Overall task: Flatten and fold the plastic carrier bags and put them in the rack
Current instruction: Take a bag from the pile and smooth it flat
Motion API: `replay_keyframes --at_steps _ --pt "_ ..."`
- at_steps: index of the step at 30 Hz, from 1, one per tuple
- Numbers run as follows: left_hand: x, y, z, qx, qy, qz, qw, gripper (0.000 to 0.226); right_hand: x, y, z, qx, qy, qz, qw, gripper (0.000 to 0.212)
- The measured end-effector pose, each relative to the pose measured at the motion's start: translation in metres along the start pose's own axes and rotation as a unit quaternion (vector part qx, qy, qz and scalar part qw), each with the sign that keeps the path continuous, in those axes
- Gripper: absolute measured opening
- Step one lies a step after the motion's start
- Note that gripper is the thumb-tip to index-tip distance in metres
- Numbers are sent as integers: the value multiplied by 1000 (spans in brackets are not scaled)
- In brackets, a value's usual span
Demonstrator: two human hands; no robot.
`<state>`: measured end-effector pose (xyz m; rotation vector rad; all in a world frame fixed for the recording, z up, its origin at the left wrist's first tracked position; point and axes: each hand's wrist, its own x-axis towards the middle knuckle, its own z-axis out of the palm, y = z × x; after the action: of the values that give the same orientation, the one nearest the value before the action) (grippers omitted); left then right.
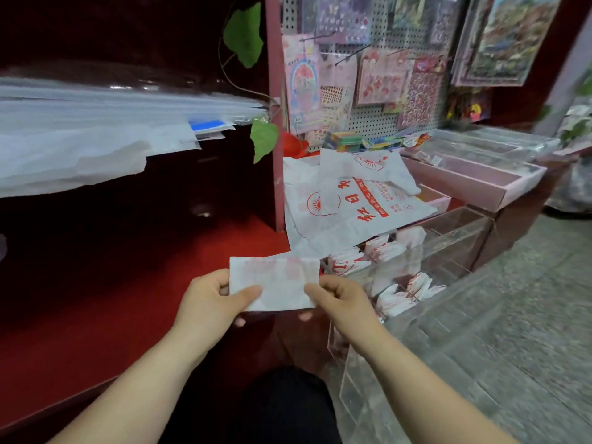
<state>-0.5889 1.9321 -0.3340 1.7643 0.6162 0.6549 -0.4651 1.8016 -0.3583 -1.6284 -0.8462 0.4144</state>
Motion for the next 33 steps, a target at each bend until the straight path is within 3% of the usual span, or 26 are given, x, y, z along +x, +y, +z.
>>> replay_keyframes --at_steps 3,6,10,14,23,27,33 --pt "21 20 35 31 -6 13 999 20 4 11 -43 -22 24 27 999 34" --pt "45 38 68 83 -15 42 996 21 15 20 -97 -65 105 11 992 15" --pt "77 51 105 144 -12 61 988 18 44 36 -173 -234 178 11 956 24" --pt "99 58 135 162 -16 72 984 28 71 52 -219 -386 122 1 914 47" --pt "124 49 158 156 -45 62 985 24 123 80 -231 -443 50 62 893 34" --pt "129 50 161 141 -51 62 987 22 137 76 -233 -531 -6 79 844 26" --pt "135 48 164 144 -53 65 986 16 140 67 -235 -590 -27 66 804 28"
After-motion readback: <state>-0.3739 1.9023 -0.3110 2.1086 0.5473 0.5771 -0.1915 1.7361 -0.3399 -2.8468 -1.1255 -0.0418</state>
